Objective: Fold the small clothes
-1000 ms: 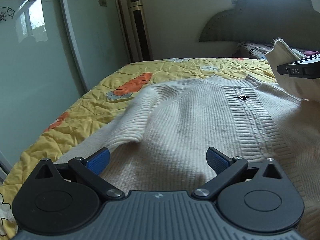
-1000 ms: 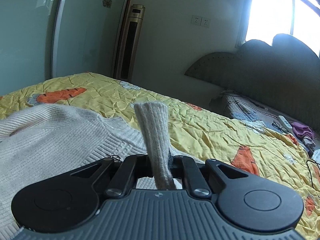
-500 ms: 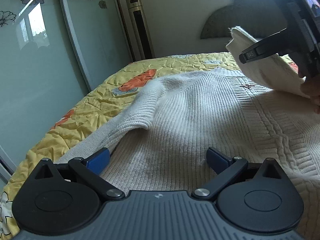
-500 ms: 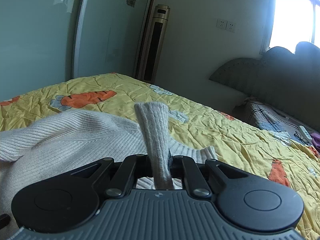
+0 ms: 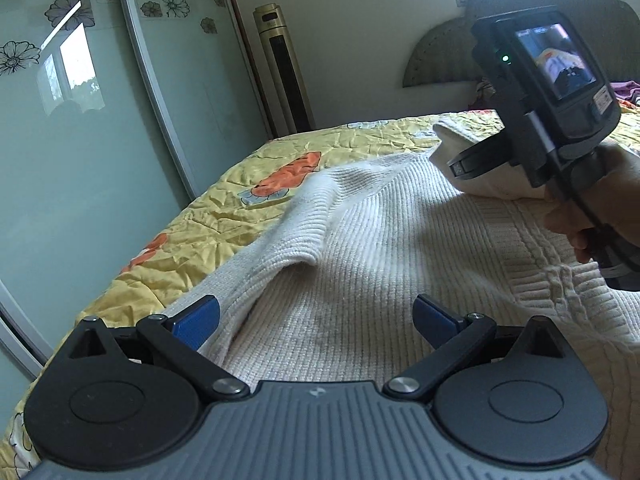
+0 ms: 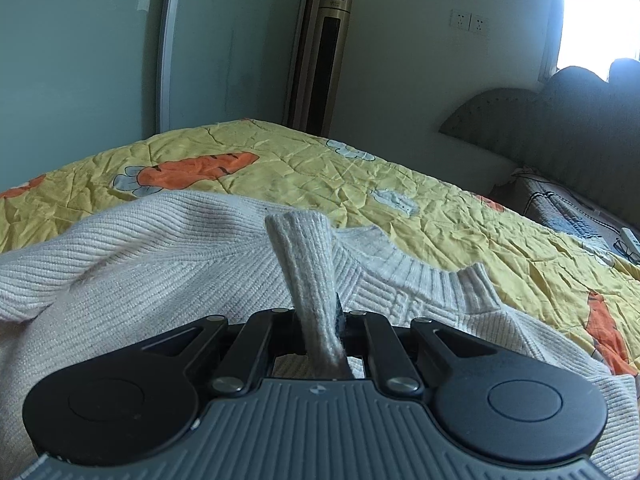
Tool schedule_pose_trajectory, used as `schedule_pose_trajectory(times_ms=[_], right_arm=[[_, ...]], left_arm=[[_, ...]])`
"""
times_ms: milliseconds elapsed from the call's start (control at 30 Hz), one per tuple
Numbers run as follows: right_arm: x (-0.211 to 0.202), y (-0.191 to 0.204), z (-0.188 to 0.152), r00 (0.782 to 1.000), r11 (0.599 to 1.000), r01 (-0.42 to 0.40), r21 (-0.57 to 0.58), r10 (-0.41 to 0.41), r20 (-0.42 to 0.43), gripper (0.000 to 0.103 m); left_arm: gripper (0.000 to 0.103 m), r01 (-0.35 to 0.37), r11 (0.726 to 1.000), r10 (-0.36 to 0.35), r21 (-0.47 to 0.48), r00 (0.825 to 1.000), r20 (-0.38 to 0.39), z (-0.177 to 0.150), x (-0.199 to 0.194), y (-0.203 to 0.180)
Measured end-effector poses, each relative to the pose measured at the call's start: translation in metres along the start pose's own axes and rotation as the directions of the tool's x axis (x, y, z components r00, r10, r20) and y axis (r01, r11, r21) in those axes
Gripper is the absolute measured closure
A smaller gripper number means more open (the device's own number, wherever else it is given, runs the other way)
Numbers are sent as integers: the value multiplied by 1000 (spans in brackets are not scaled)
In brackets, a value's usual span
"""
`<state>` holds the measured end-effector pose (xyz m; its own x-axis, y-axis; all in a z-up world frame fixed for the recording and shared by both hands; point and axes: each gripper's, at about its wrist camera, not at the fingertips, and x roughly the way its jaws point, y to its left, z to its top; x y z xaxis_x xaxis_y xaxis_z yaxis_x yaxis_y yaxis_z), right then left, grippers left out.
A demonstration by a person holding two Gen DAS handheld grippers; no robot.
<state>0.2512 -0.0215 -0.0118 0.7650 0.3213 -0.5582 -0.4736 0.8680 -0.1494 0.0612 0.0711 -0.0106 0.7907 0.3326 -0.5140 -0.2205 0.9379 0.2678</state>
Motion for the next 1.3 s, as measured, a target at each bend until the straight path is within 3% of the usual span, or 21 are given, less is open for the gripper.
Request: schedule_pose_trajectory(times_ms=[67, 133, 200, 467, 567, 667, 767, 867, 967, 1100, 1200, 1300], right_arm=[[5, 2, -1, 1000, 1000, -14, -2, 14, -20, 81], [8, 3, -3, 998, 999, -46, 8, 46, -39, 62], [7, 6, -4, 998, 998, -59, 17, 60, -32, 37], [-23, 0, 5, 985, 979, -171, 109, 165, 58, 30], [-17, 2, 2, 988, 982, -153, 115, 155, -8, 29], [-10, 16, -5, 988, 991, -130, 41, 133, -81, 28], [-30, 31, -4, 990, 990, -142, -19, 142, -1, 28], [-58, 53, 2, 971, 970, -203, -130, 217, 101, 28], [-82, 85, 4, 942, 924, -242, -295, 297, 156, 23], [-102, 130, -5, 916, 837, -257, -483, 371, 155, 22], [-118, 164, -17, 892, 748, -277, -603, 433, 128, 22], [-140, 198, -36, 855, 625, -299, -721, 510, 88, 22]], left_arm=[[0, 1, 1000, -1, 4, 1000, -3, -1, -1, 0], [0, 0, 1000, 0, 2, 1000, -7, -2, -2, 2], [0, -2, 1000, 2, -4, 1000, -8, -2, -3, 5], [0, -11, 999, 11, -32, 1000, -20, -3, -11, 17], [0, -18, 999, 17, -30, 1000, -18, -3, -16, 16], [0, -41, 999, 41, -28, 999, -1, -6, -25, 17], [0, -85, 996, 85, -28, 996, 7, -11, -33, 26], [0, -143, 989, 142, -46, 990, -22, -18, -37, 46], [0, -201, 975, 196, -89, 978, -68, -26, -39, 76], [0, -298, 940, 279, -163, 951, -133, -35, -39, 121], [0, -390, 898, 358, -205, 917, -177, -41, -35, 154], [0, -459, 850, 406, -257, 883, -235, -49, -31, 186]])
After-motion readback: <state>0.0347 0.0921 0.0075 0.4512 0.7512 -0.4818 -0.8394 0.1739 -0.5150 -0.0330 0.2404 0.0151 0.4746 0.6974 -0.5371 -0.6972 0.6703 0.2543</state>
